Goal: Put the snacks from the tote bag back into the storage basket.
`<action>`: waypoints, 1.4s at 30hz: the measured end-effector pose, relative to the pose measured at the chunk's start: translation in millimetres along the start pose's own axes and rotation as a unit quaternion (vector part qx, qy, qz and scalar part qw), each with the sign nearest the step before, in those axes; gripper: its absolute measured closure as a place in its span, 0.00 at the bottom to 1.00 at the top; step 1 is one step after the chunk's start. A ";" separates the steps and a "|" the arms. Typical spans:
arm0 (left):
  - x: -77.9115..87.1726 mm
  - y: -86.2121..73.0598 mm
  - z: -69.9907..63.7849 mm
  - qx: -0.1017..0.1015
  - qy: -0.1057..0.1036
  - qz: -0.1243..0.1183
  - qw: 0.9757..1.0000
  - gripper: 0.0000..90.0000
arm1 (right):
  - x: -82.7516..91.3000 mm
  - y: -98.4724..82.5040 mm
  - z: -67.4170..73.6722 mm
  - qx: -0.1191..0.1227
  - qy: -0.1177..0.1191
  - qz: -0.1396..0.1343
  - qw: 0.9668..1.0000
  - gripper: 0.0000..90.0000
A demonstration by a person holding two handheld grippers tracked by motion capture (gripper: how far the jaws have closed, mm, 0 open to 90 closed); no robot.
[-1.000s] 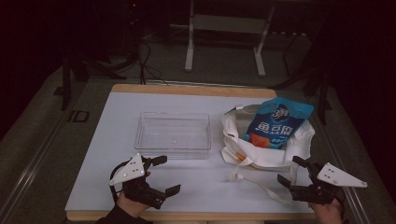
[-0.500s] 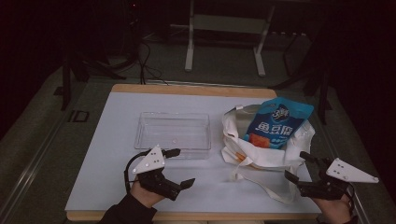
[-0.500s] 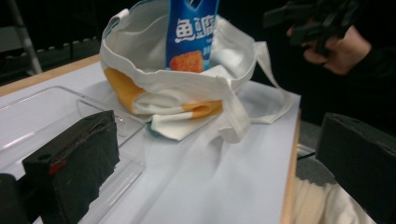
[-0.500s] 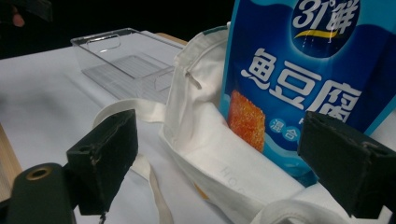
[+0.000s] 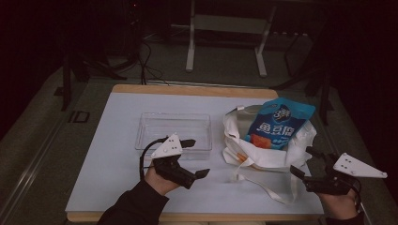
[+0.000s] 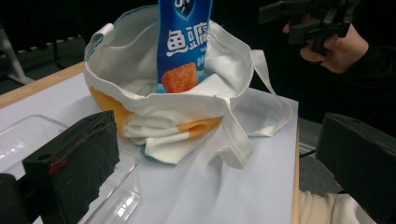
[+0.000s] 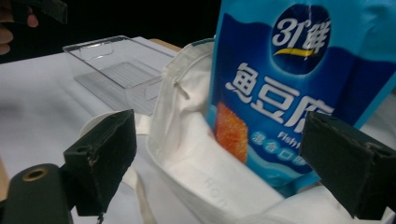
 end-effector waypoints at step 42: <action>-143.6 73.5 33.7 -0.039 -0.017 0.029 0.999 0.16 | -25.5 3.6 -68.4 0.003 -0.016 0.025 1.000 0.24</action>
Point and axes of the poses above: each handheld gripper's, and its own axes: x roughly backward along the jaws, y roughly out of its top, z roughly to its left, the point moved 4 cm from there along -x, roughly forward along the jaws, and after that the axes turned 8 degrees about x, right-handed, at the moved point
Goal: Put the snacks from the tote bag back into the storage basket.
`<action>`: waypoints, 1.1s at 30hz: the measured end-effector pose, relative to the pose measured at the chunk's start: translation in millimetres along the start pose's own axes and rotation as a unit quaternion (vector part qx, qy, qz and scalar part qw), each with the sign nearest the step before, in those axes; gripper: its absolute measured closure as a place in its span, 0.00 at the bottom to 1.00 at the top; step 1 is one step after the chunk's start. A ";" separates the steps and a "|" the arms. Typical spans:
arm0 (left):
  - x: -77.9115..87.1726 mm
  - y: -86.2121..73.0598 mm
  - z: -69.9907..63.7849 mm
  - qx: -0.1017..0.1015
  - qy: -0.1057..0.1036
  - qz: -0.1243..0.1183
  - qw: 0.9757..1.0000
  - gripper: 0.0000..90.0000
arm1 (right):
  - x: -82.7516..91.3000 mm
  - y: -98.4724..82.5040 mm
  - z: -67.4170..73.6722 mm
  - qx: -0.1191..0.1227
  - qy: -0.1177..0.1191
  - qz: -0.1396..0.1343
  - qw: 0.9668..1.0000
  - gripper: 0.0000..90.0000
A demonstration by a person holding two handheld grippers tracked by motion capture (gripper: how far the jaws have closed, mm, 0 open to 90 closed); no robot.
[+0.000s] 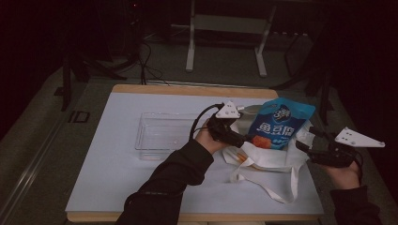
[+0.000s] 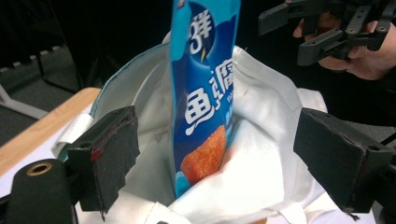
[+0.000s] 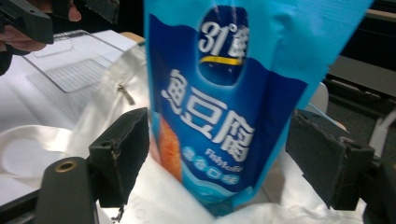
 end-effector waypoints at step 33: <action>-79.8 8.2 11.5 0.003 -0.013 0.050 0.999 0.51 | -57.3 -11.8 -35.7 -0.010 0.050 0.046 0.998 0.39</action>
Point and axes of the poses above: each handheld gripper's, and its own axes: x roughly backward along the jaws, y roughly out of its top, z roughly to its left, the point moved 4 cm from there along -x, roughly forward along the jaws, and after that the axes turned 8 degrees about x, right-handed, at the moved point
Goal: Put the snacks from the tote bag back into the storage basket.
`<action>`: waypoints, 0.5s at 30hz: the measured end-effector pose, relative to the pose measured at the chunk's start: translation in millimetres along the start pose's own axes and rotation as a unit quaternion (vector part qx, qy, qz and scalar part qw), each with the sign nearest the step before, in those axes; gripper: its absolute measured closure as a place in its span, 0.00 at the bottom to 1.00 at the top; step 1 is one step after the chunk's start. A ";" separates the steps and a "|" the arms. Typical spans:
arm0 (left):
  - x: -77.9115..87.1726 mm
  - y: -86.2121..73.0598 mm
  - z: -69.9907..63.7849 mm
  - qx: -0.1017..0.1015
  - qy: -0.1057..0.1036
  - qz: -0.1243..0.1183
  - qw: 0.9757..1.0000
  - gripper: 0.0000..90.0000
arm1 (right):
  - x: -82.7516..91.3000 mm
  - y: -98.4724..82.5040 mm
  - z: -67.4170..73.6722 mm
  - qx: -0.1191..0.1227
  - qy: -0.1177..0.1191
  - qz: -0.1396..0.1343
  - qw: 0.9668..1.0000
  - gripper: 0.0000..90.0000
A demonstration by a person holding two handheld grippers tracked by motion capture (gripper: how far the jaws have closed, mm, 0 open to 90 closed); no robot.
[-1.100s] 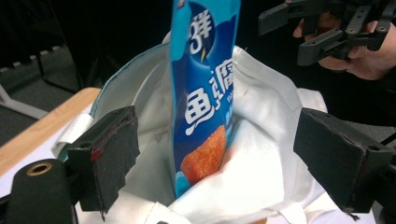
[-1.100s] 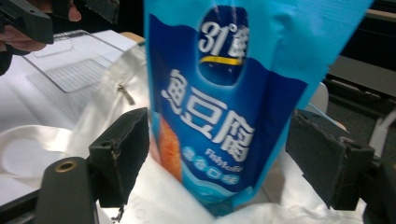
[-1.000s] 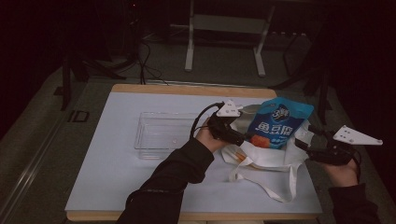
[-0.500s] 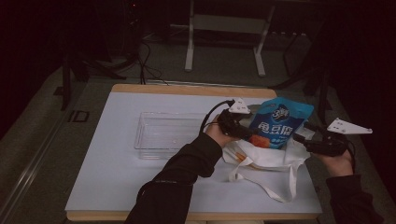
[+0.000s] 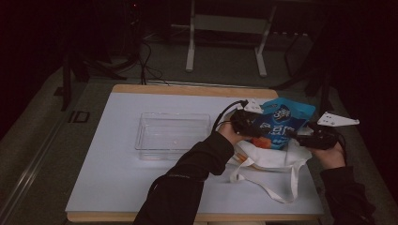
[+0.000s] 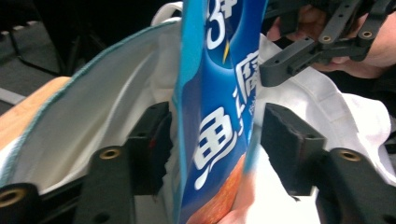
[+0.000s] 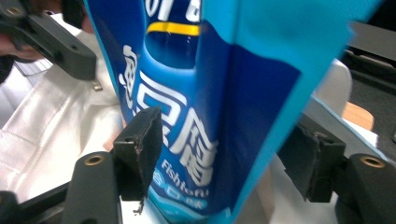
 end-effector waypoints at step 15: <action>-8.6 -1.2 6.6 0.009 -0.009 -0.002 1.000 0.76 | -14.2 2.6 0.6 0.010 0.036 -0.002 0.999 0.63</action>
Point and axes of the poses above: each handheld gripper's, and its own axes: x roughly backward along the jaws, y roughly out of its top, z roughly to its left, the point moved 4 cm from there along -x, roughly forward along the jaws, and after that the axes turned 8 degrees about x, right-handed, at the moved point
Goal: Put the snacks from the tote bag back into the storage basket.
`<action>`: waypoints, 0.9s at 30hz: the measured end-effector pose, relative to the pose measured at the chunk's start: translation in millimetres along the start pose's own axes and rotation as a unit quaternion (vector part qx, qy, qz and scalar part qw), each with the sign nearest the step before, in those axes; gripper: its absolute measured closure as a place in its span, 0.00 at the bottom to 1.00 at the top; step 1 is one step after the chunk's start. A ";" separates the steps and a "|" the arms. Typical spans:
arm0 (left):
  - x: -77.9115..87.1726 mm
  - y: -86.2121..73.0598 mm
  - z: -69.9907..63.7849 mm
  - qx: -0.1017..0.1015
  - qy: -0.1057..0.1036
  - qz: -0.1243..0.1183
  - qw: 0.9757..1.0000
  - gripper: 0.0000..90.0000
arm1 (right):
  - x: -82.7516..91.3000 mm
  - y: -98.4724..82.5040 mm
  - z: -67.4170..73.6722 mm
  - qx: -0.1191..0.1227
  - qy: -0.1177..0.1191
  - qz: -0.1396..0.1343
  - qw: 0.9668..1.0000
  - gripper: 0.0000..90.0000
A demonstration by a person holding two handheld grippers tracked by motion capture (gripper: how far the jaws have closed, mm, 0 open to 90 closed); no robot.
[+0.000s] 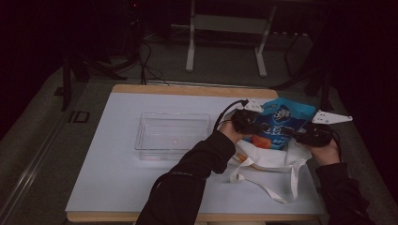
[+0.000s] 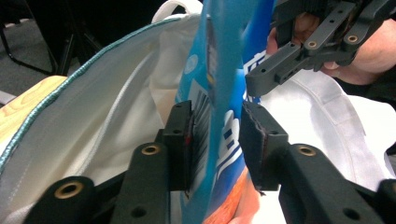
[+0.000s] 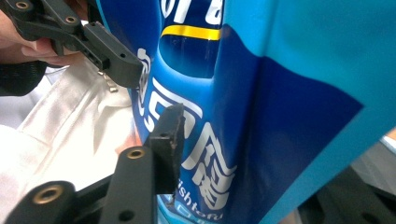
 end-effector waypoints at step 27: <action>-5.1 3.4 -0.5 0.006 0.018 0.004 1.000 0.96 | -2.4 7.8 3.3 0.002 0.008 0.013 1.000 0.93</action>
Point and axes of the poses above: each handheld gripper's, and its own axes: x roughly backward along the jaws, y roughly out of its top, z roughly to its left, the point moved 4 cm from there along -x, roughly forward along the jaws, and after that the axes turned 8 degrees about x, right-handed, at the moved point
